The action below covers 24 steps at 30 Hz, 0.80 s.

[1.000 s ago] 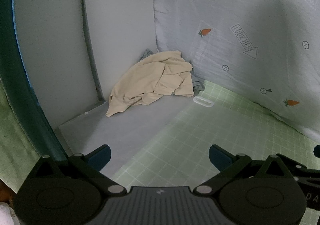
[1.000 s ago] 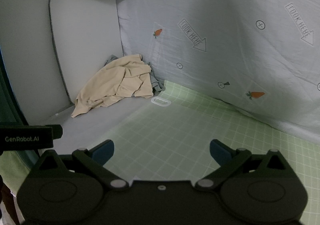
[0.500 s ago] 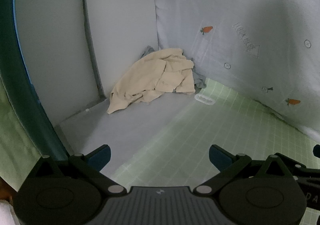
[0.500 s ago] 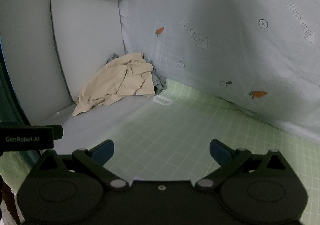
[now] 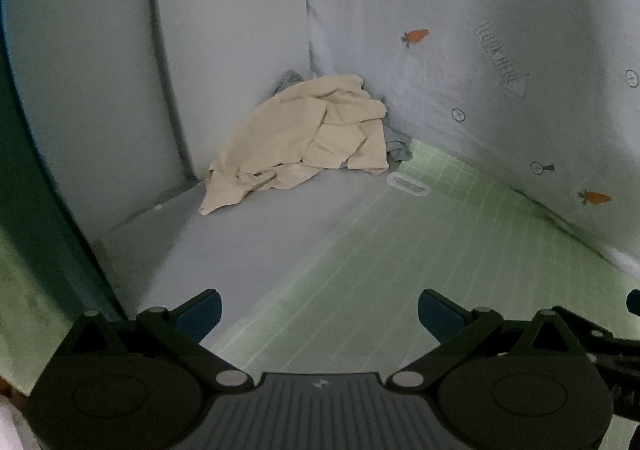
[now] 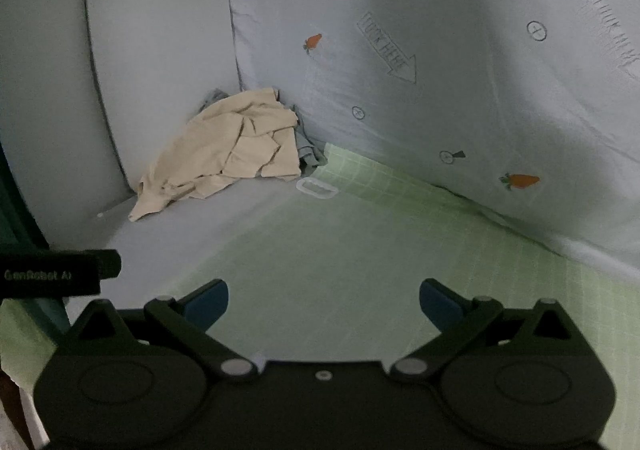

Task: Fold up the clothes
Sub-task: 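Grasp the crumpled beige sweater with both grippers and lift it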

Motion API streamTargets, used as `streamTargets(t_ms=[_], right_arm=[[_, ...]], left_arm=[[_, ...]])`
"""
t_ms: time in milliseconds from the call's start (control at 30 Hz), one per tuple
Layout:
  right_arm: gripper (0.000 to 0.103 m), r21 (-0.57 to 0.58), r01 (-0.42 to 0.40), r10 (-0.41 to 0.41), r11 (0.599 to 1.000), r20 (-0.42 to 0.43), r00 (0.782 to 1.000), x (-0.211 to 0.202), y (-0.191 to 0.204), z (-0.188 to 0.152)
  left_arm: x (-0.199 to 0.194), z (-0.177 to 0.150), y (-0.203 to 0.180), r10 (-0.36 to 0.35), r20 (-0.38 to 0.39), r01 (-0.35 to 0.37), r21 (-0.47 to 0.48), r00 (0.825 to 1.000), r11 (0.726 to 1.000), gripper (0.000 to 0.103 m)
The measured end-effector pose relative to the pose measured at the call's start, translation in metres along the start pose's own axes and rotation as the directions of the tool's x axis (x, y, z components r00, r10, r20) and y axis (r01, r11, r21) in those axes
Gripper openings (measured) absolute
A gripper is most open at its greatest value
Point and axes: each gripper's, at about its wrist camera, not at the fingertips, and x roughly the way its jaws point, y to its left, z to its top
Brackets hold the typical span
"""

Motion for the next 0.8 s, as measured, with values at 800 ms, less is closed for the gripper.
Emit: streamTargets(t_ms=[800], right_arm=[[0.093, -0.185, -0.034, 0.028, 0.982, -0.032, 0.999, 0.356, 0.026, 0.157]], left_arm=[[0.354, 0.135, 0.089, 0.196, -0.252, -0.22, -0.072, 0.948, 0.973, 0.103]])
